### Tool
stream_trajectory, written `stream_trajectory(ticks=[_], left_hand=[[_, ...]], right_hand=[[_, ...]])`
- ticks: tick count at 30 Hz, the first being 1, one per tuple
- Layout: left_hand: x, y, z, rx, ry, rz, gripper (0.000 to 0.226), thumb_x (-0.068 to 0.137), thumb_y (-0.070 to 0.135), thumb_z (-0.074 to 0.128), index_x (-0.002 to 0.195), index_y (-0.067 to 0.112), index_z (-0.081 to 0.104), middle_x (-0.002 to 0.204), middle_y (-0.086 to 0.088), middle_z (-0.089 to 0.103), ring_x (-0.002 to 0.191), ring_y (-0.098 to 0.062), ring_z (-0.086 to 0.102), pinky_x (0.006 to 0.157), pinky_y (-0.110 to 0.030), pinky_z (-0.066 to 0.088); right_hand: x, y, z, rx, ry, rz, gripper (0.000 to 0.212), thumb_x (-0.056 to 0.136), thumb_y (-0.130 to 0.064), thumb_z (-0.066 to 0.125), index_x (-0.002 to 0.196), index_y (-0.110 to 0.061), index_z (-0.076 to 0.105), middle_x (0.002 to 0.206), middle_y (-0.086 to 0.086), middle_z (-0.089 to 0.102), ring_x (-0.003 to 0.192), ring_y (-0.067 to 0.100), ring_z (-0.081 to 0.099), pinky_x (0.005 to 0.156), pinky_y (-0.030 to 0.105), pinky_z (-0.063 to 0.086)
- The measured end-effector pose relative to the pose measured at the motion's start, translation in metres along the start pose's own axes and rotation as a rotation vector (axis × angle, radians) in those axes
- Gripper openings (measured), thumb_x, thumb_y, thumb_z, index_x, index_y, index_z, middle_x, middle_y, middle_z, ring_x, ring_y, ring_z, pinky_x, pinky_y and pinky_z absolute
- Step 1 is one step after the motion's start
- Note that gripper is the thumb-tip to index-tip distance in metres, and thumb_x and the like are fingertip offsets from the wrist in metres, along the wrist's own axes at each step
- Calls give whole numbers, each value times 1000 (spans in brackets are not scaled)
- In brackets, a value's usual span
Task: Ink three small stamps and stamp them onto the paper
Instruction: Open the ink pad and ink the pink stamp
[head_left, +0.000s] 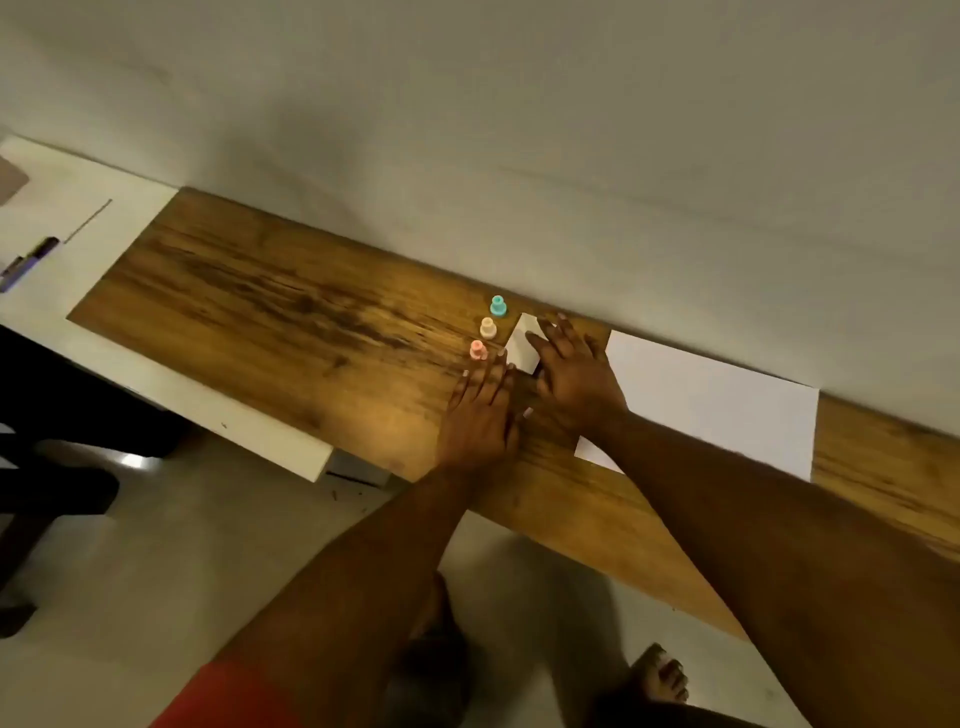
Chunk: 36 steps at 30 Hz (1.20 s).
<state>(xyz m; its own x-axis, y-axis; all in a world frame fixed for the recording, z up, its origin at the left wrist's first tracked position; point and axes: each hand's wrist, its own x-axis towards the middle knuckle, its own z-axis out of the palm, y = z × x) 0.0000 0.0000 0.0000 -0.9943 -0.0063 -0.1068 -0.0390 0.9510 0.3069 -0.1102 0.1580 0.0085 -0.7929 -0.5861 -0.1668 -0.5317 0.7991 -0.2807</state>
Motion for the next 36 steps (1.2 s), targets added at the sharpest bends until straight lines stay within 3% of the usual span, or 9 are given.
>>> stream_trajectory(ticks=[6,11,14,21,26,29,33,36], left_hand=[[7,-1,21,-57,70,-84,71,110,59,32,165,16,31,171,-7,34,156,-28,34,124,-46,29],[8,-7,31,-61,134,-167,83,105,68,39,166,12,30,172,-9,32,158,-28,30,126,-46,28],[3,-6,35,-63,162,-189,86,101,69,47,163,10,36,167,-11,41,155,-30,35,124,-45,30],[-15,-6,38,-156,187,-188,72,102,55,58,157,9,47,159,-11,51,149,-30,44,124,-41,30],[-35,-13,35,-268,127,-154,73,96,55,67,155,16,49,165,-6,43,151,-25,40,120,-40,36],[-43,-21,33,-323,77,-112,72,90,54,75,151,21,54,168,-3,39,156,-24,32,123,-40,32],[-54,-28,30,-371,18,-55,70,83,53,84,143,26,60,172,-1,33,161,-22,21,129,-40,16],[-64,-31,30,-386,-14,-50,68,80,53,86,139,28,62,174,1,27,163,-21,13,131,-43,7]], right_hand=[[14,9,17,-62,-47,-27,62,108,-46,30,165,-28,16,174,2,6,160,24,1,126,46,10],[2,4,27,-83,-4,-31,59,106,-45,36,163,-31,26,171,2,20,158,26,14,123,50,21],[-10,0,31,-130,9,-40,57,105,-45,40,160,-33,33,168,3,29,154,29,23,120,51,26],[-46,-8,38,-163,25,-32,52,108,-48,34,158,-33,39,161,7,39,147,33,32,119,50,28],[-73,-10,36,-198,-46,-64,55,108,-52,34,159,-33,35,159,8,39,145,33,35,119,48,29],[-83,-7,33,-167,-73,-114,54,105,-53,41,156,-33,41,158,8,39,146,31,35,119,47,30],[-92,-2,32,-154,-159,-189,56,106,-54,37,157,-31,36,169,2,25,155,27,23,125,47,17],[-97,-3,32,-119,-197,-208,56,105,-55,35,155,-30,39,164,1,37,150,27,35,124,44,20]])
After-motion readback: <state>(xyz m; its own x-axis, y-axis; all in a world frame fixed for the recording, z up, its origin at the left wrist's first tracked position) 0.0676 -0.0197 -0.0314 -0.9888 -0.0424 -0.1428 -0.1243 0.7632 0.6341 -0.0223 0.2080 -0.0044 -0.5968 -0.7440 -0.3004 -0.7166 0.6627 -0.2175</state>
